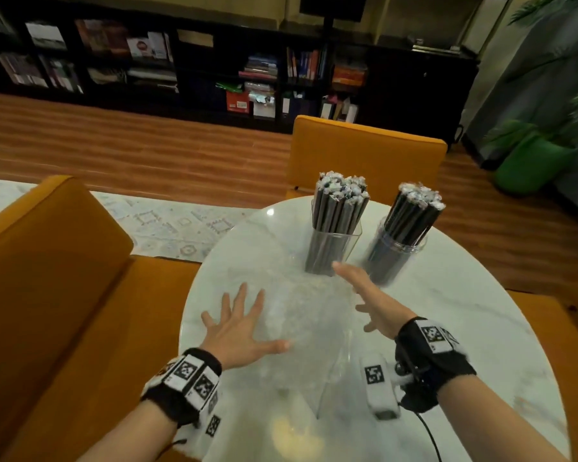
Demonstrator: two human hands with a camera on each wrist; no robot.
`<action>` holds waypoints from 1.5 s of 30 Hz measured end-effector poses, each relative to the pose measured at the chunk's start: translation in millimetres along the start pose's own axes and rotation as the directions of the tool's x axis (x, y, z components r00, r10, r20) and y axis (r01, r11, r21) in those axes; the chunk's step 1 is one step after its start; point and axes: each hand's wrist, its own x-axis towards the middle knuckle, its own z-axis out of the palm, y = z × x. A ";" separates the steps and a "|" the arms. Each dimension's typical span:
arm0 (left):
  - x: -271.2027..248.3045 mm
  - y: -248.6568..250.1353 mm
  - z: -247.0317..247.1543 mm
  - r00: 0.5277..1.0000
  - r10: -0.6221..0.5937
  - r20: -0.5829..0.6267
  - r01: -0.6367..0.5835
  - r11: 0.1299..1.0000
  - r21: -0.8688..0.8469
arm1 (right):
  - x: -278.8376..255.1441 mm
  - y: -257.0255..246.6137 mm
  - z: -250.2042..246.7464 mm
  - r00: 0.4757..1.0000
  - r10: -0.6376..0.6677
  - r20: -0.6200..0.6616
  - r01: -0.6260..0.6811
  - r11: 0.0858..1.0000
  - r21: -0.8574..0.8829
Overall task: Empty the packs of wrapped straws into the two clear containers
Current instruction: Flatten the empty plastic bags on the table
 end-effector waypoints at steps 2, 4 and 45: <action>15.1 3.1 7.8 1.000 -0.015 0.016 0.015 0.999 0.029 | 12.5 12.0 18.5 1.000 0.011 -0.018 -0.013 0.998 -0.067; 26.1 4.5 11.6 0.999 -0.013 0.035 0.012 0.999 0.038 | 33.7 29.9 35.3 0.998 0.016 -0.066 -0.023 0.995 -0.096; -65.1 152.5 -24.8 0.967 0.247 -0.063 -0.053 -0.046 -0.998 | -137.0 47.2 -36.5 0.817 -0.576 -0.032 0.574 0.817 -0.048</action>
